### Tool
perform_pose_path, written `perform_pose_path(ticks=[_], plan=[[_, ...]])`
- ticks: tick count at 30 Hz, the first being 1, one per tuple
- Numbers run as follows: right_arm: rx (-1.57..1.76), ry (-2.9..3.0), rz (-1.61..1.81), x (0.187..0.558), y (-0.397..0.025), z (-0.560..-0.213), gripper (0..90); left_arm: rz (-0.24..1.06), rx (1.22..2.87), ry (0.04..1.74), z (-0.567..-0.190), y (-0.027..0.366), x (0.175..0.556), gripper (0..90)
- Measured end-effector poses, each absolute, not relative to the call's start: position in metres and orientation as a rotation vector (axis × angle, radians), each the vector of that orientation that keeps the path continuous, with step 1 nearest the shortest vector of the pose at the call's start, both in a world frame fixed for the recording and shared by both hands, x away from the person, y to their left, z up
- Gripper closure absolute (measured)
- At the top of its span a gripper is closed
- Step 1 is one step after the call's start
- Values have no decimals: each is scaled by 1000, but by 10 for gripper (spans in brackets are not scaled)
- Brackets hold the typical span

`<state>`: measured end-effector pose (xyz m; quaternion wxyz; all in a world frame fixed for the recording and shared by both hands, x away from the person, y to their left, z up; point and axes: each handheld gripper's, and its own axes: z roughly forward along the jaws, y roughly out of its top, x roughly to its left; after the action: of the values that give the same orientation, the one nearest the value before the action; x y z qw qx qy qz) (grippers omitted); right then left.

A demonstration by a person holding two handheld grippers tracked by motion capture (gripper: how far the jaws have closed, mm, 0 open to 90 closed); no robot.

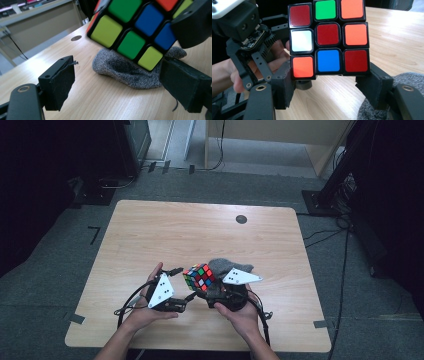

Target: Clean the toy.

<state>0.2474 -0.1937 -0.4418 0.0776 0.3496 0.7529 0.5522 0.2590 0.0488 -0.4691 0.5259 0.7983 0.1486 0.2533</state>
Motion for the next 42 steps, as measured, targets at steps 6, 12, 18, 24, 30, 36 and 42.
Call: perform_pose_path(ticks=[6,12,18,24,30,36,42], plan=[[1075,2293,1662,249,-192,-442,344,676,1919,299,-470,42,253,149],[1125,2354,1653,252,-191,-445,343,770,1911,275,-472,41,249,181],[1162,2392,1677,256,-191,-448,342,833,1923,227,-477,38,245,318],[1151,2356,1737,258,-194,-446,271,792,1918,272,-477,41,247,336],[1143,2117,1942,258,-225,-434,246,711,1899,393,-475,52,257,338],[1283,2084,1607,272,-238,-458,264,603,1899,419,-472,56,259,338],[1228,2147,1358,280,-224,-488,287,565,1894,439,-473,58,261,338]])
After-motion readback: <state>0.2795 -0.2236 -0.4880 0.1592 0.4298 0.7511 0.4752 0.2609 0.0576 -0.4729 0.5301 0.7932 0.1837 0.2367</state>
